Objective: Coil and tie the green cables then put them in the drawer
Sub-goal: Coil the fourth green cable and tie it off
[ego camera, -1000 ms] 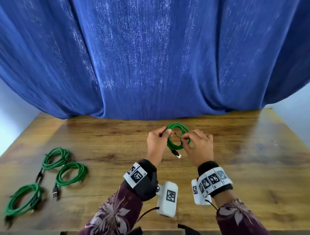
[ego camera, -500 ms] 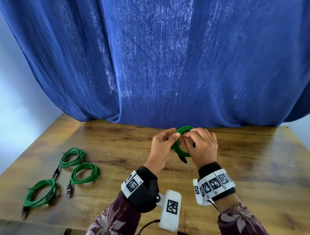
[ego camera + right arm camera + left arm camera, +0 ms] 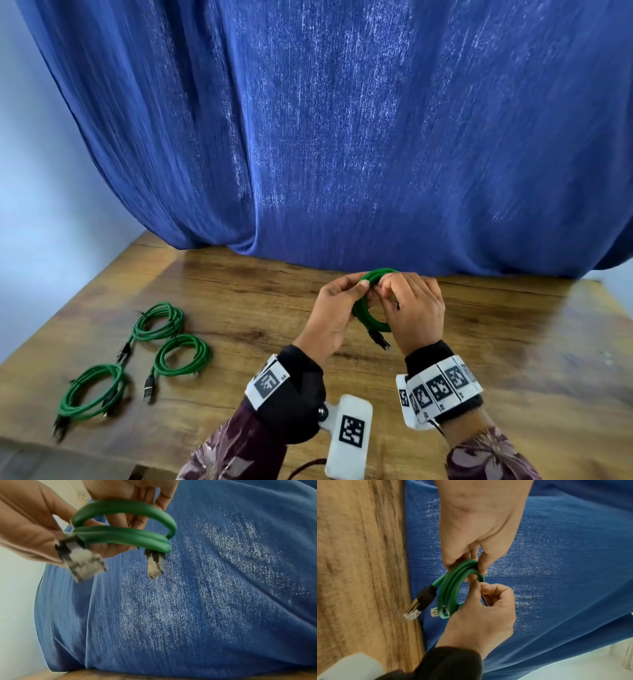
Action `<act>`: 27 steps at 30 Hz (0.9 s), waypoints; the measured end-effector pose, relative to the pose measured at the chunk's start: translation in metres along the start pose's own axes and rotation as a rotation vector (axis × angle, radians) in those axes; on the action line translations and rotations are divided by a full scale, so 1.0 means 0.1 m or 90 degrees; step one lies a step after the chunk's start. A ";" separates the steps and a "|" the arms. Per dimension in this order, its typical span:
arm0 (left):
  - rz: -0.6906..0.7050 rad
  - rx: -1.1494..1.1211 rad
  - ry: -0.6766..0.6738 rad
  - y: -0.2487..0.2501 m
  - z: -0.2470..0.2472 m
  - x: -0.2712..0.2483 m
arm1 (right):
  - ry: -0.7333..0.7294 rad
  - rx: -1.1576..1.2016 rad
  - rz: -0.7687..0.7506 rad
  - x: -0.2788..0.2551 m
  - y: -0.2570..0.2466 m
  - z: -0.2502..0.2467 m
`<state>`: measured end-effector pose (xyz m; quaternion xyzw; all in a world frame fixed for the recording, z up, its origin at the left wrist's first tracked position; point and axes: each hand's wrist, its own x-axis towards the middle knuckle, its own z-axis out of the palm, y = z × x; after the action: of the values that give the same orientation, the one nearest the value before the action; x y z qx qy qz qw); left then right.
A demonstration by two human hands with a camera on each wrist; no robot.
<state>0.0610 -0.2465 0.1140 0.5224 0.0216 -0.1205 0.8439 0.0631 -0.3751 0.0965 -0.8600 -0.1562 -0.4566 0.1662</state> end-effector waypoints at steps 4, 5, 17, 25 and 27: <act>0.002 -0.025 0.010 0.00 0.02 -0.02 | 0.010 -0.005 -0.017 0.02 -0.02 -0.04; -0.001 -0.037 0.013 0.01 0.02 -0.02 | 0.010 -0.006 -0.017 0.03 -0.03 -0.04; -0.012 -0.042 -0.008 0.09 0.06 0.01 | -0.008 0.173 0.178 0.08 -0.06 -0.09; 0.022 -0.042 0.020 0.07 0.07 0.00 | -0.008 0.445 0.387 0.15 -0.05 -0.12; 0.032 -0.023 0.022 0.06 0.08 0.00 | 0.001 0.456 0.401 0.15 -0.06 -0.13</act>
<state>0.0614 -0.2506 0.1233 0.5094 0.0251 -0.0899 0.8555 0.0586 -0.3735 0.1165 -0.7537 -0.0350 -0.3021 0.5826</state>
